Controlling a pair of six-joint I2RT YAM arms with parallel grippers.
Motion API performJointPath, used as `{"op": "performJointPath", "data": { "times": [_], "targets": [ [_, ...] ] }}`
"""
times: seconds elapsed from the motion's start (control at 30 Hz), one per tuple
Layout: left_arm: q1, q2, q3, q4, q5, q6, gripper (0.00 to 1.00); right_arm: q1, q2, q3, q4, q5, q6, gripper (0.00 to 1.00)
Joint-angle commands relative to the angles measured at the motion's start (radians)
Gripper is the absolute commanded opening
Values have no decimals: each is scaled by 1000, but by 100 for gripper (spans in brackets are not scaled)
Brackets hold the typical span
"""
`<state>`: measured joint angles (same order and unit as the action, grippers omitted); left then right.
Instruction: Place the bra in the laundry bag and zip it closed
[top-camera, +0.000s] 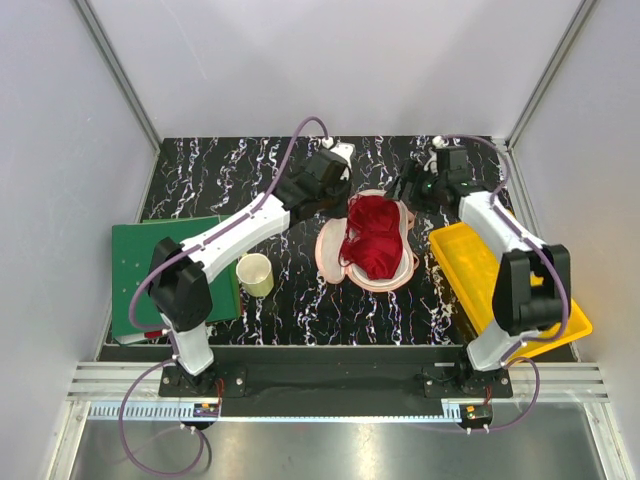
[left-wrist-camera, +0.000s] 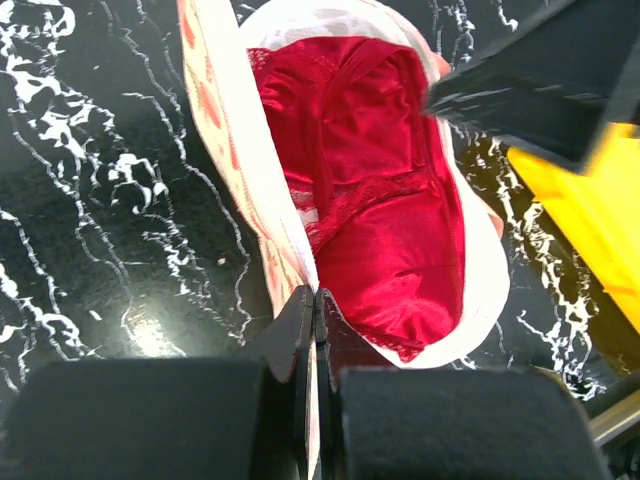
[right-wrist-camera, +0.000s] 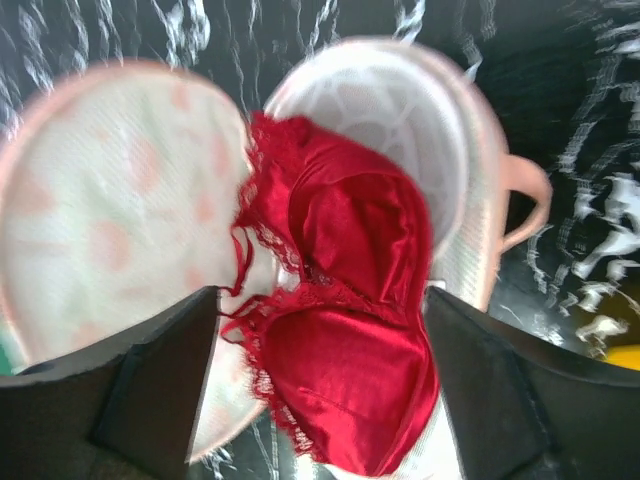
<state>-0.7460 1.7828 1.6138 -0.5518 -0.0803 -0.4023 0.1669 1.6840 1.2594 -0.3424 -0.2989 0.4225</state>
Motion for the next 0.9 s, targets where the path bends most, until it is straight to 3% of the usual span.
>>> {"op": "performJointPath", "data": {
  "times": [0.0,0.1,0.17,0.3,0.6,0.87],
  "targets": [
    [-26,23,78,18,-13,-36,0,-69,-79,-46,-43,72,61,83],
    [-44,38,98,18,-36,-73,0,-83,-52,-61,-29,104,44,68],
    [-55,47,110,18,-73,-89,0,-83,-8,-54,-24,115,24,45],
    [-79,64,126,20,-95,-115,0,-81,68,-57,34,112,2,25],
    [-110,142,201,20,-107,-162,0,-73,215,-57,51,55,39,22],
    [-121,236,302,41,3,-213,0,-47,226,-97,112,-45,96,22]
  ]
}}
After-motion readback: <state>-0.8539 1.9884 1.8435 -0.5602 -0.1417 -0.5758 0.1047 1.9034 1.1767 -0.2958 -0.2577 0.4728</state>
